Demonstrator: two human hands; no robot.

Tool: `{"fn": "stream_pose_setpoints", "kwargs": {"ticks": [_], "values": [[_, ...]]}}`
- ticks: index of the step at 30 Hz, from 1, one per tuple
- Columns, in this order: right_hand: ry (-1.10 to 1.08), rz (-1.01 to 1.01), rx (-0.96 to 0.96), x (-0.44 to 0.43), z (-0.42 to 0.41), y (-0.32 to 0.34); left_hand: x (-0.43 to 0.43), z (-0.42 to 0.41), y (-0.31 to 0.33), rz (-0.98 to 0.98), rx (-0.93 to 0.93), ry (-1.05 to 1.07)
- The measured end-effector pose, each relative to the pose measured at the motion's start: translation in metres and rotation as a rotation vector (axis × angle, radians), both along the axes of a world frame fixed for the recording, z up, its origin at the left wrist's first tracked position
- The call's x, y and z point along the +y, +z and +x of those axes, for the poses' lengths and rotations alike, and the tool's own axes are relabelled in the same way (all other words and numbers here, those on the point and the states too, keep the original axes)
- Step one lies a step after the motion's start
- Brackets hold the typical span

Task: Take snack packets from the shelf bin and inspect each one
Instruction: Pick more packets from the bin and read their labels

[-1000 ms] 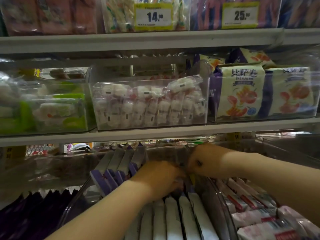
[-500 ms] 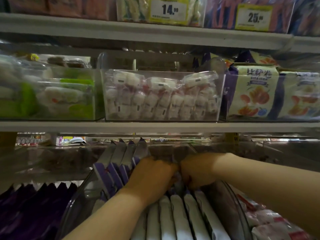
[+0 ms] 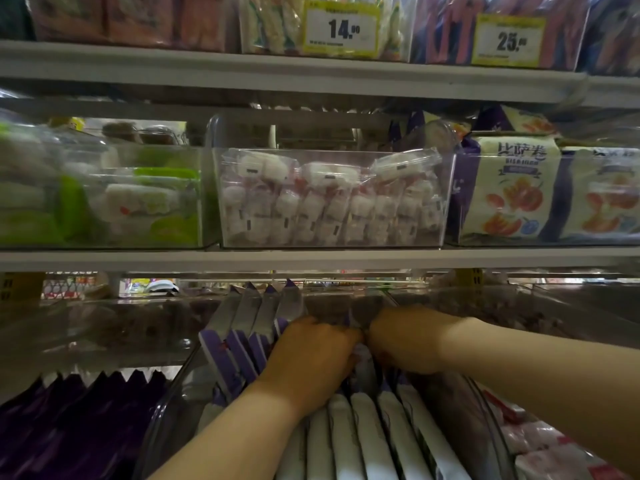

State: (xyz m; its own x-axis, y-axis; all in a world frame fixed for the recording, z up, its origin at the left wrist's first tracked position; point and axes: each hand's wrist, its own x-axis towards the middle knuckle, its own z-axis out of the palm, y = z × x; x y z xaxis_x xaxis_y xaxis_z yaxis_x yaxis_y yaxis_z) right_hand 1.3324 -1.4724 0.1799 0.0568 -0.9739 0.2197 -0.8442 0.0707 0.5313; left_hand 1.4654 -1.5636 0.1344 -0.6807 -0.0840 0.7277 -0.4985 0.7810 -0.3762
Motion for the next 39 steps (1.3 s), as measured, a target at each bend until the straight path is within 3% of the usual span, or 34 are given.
{"fn": "stream_pose_setpoints", "kwargs": {"ticks": [6,10,12,15,20,24,27,30,33,36,39], "values": [[0.055,-0.348,-0.076,0.009,-0.011,0.013,-0.002,-0.003,-0.002,-0.01,-0.028,0.0],[0.072,-0.468,-0.332,0.019,-0.021,0.007,-0.001,-0.004,-0.002,0.003,-0.052,0.033],[0.188,-0.568,-0.419,0.029,-0.023,0.001,0.001,-0.004,-0.003,0.031,-0.065,0.034],[0.376,-0.681,-0.441,0.047,-0.02,-0.007,0.005,-0.002,-0.003,0.105,-0.099,0.03],[0.367,-0.793,-0.582,0.081,-0.015,-0.005,0.018,-0.005,0.003,0.335,-0.171,0.025],[0.366,-0.903,-0.758,0.112,-0.008,-0.01,0.037,0.004,0.001,0.489,-0.091,-0.105],[0.413,-0.918,-0.959,0.129,0.004,-0.026,0.056,0.015,-0.003,0.573,0.149,-0.175],[0.536,-0.943,-1.088,0.144,0.023,-0.051,0.085,0.024,-0.009,1.028,0.499,-0.343],[0.621,-0.866,-1.168,0.151,0.042,-0.076,0.114,0.032,-0.014,1.522,0.595,-0.581],[0.649,-0.738,-1.328,0.151,0.055,-0.104,0.131,0.041,-0.033,1.509,0.616,-0.782],[0.673,-0.729,-1.543,0.152,0.062,-0.126,0.139,0.051,-0.057,1.377,0.734,-0.774]]}}
